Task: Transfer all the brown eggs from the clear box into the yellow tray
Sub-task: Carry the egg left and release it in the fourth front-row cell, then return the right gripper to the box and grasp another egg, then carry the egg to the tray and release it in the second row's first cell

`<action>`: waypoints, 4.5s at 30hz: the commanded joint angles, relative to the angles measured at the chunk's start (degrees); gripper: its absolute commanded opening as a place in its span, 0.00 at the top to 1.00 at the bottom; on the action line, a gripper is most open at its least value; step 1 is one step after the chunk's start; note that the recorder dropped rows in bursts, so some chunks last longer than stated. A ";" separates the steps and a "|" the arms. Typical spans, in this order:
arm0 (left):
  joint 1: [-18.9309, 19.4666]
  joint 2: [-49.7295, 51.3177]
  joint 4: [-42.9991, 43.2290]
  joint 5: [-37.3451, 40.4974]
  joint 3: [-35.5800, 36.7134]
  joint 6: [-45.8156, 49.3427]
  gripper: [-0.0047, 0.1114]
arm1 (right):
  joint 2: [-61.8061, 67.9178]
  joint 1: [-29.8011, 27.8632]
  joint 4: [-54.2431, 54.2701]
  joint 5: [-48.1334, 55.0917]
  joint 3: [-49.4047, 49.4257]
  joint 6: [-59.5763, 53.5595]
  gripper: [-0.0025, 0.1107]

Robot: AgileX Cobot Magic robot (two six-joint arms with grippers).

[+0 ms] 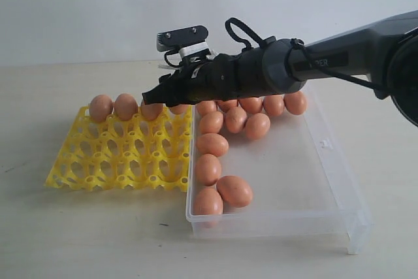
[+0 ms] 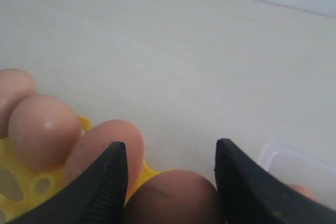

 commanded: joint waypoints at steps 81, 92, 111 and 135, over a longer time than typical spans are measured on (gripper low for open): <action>-0.25 -0.32 0.12 -0.45 -0.23 -0.01 0.96 | -2.81 -21.32 -3.88 40.56 -8.28 5.86 0.52; -0.25 -0.32 0.12 -0.45 -0.23 -0.01 0.96 | 3.10 -22.04 -5.44 39.80 -11.02 6.12 0.52; -0.25 -0.32 0.12 -0.45 -0.23 -0.01 0.96 | 4.44 -21.57 -4.54 41.36 -10.81 4.02 0.97; -0.25 -0.32 0.12 -0.45 -0.23 -0.01 0.96 | -19.04 7.10 7.69 -2.90 10.74 1.53 0.98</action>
